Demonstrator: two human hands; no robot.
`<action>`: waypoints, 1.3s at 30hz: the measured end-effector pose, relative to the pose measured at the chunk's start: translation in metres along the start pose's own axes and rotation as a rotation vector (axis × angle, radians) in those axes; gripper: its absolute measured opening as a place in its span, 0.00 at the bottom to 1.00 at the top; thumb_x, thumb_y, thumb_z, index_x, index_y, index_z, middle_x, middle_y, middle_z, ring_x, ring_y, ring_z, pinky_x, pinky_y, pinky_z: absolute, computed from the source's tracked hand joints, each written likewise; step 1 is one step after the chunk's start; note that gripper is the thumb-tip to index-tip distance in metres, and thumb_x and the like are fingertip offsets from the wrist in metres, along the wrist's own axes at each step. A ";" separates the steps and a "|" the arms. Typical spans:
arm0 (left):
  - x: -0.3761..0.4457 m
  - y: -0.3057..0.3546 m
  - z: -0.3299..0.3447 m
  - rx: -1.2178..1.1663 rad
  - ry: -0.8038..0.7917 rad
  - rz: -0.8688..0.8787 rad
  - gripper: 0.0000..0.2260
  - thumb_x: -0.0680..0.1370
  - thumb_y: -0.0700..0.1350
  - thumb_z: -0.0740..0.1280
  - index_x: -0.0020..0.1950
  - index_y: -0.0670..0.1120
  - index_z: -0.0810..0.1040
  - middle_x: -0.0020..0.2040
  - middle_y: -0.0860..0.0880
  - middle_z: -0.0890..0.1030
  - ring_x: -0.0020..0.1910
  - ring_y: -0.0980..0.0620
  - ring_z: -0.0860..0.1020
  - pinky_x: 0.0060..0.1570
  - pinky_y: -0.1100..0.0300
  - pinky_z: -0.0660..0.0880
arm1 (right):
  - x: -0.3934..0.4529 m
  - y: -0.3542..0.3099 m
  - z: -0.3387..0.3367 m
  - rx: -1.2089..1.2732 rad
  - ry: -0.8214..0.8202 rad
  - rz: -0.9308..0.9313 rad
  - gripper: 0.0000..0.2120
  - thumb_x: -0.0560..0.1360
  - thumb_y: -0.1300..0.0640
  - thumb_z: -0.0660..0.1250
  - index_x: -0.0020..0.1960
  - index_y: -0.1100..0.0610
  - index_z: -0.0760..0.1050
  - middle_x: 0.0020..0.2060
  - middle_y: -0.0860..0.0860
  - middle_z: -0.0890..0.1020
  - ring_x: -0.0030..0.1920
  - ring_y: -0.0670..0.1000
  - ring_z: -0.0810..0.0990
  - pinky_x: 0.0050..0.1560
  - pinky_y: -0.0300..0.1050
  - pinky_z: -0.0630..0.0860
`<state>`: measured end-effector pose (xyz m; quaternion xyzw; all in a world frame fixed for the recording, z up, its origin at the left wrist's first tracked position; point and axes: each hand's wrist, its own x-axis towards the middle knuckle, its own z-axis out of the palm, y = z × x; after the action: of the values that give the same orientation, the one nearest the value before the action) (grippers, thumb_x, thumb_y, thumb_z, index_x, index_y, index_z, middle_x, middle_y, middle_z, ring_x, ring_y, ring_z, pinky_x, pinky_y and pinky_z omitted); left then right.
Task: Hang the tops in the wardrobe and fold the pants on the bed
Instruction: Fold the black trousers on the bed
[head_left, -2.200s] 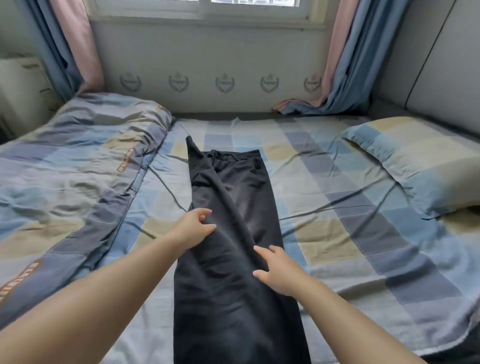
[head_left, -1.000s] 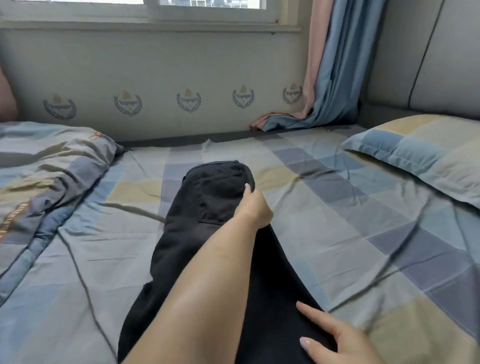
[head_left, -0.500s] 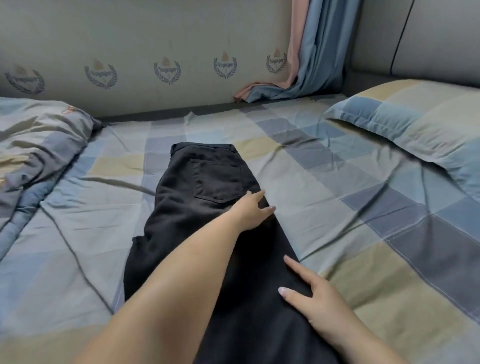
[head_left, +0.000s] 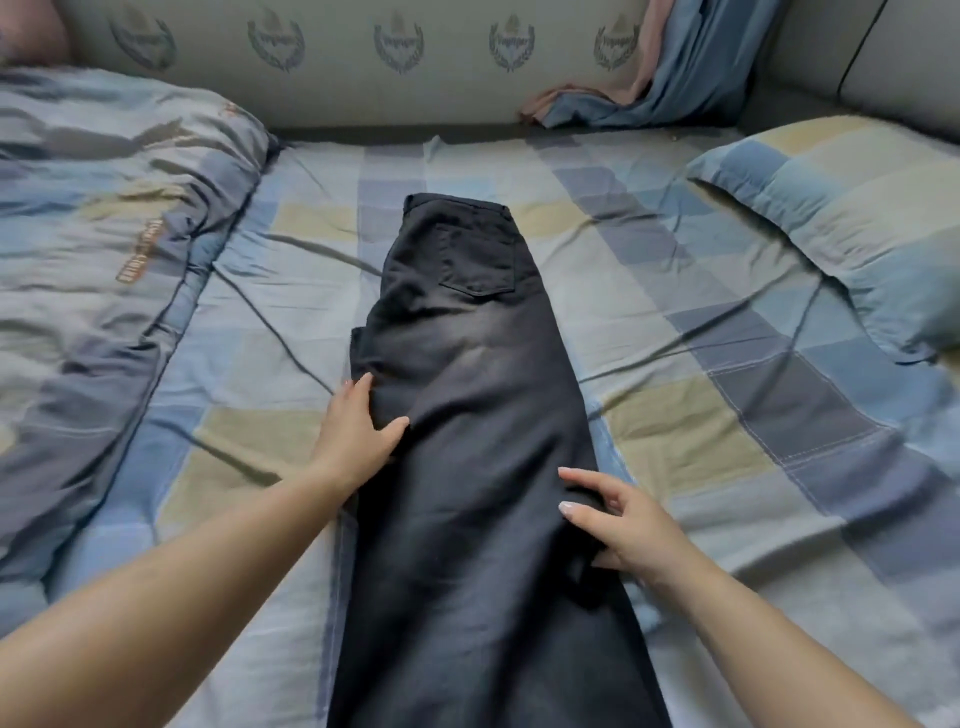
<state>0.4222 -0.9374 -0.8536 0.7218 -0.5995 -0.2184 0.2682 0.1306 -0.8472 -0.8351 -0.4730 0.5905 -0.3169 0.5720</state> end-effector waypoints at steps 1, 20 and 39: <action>-0.024 -0.001 -0.004 -0.151 0.000 -0.051 0.32 0.74 0.48 0.70 0.75 0.47 0.61 0.69 0.47 0.70 0.65 0.53 0.71 0.61 0.53 0.71 | -0.011 0.003 0.003 -0.006 -0.031 0.030 0.14 0.75 0.59 0.69 0.57 0.44 0.77 0.48 0.44 0.80 0.41 0.39 0.79 0.37 0.37 0.77; -0.269 -0.005 -0.010 -0.584 -0.100 -0.394 0.13 0.76 0.46 0.69 0.58 0.47 0.71 0.46 0.44 0.84 0.43 0.45 0.83 0.49 0.44 0.79 | -0.120 0.055 -0.005 -0.237 0.037 -0.033 0.30 0.75 0.56 0.69 0.74 0.51 0.61 0.66 0.49 0.74 0.62 0.46 0.74 0.60 0.42 0.73; -0.349 -0.007 -0.048 -0.543 -0.429 -0.129 0.16 0.73 0.35 0.72 0.57 0.48 0.76 0.50 0.50 0.85 0.53 0.51 0.82 0.55 0.57 0.77 | -0.225 0.085 -0.020 -0.345 -0.062 -0.167 0.05 0.75 0.52 0.69 0.48 0.43 0.79 0.45 0.40 0.84 0.50 0.39 0.80 0.48 0.34 0.73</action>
<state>0.3929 -0.5880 -0.8240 0.5982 -0.5153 -0.5329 0.3043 0.0716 -0.6136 -0.8251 -0.6209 0.5768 -0.2427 0.4721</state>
